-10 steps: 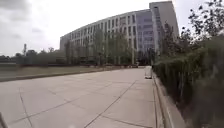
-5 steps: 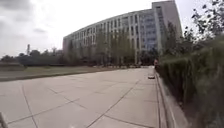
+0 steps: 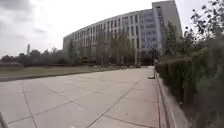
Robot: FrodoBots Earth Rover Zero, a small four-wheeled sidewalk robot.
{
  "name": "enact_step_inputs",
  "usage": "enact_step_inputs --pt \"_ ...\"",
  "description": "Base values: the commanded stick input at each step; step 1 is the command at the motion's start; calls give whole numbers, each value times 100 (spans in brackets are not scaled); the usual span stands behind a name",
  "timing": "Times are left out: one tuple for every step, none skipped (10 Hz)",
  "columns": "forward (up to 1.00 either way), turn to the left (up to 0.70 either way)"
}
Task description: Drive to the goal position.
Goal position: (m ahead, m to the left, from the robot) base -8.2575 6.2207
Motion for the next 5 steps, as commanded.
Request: enact_step_inputs --pt "0 38" --pt "0 14" --pt "0 0" --pt "0 0" --pt "0 0"
